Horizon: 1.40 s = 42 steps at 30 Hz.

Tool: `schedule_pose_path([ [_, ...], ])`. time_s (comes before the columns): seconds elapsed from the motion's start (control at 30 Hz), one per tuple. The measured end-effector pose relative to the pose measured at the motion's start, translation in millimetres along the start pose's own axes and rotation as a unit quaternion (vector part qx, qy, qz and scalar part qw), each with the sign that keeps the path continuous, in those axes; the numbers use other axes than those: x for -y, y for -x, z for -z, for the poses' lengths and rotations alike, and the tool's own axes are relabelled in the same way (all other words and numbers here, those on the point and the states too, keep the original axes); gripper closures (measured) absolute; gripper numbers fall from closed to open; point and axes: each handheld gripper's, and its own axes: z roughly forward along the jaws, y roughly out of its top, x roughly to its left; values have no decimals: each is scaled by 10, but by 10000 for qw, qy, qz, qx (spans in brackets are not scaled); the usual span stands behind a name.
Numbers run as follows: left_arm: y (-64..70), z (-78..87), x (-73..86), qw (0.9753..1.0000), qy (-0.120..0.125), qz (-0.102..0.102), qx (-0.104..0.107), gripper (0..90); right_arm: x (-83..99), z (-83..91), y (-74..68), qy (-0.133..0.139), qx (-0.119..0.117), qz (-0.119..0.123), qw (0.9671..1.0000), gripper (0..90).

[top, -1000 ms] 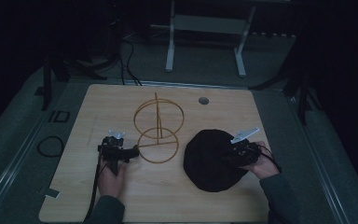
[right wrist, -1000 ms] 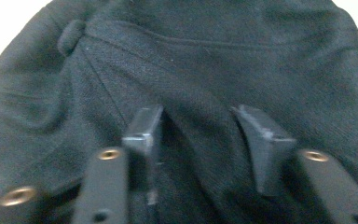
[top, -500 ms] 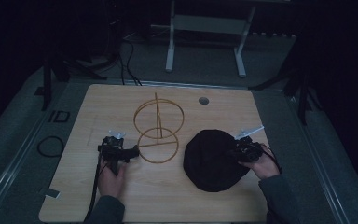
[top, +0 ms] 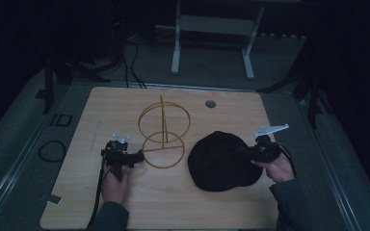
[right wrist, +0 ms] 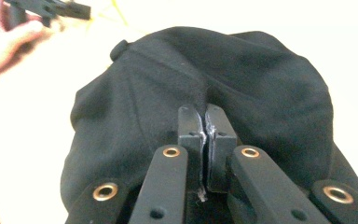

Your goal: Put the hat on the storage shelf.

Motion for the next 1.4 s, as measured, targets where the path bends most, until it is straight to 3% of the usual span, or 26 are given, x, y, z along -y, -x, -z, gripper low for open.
schedule_pose_path([
  [0.3, 0, 0, 0, 10000, -3, 0, 1, 7, -128, 107, -62, 217, -46, 76, 9997, 876],
  [0.5, 0, 1, 0, 10000, -4, -4, 2, 7, -229, 158, -162, 303, 90, 224, 9992, 876],
  [0.77, 0, 1, -1, 10000, -7, -3, 1, 7, -359, 205, -217, 387, 221, 242, 9987, 876],
  [1.4, 0, 2, -1, 10000, -12, -4, 4, 7, -563, 401, -222, 617, 462, 221, 9968, 875],
])
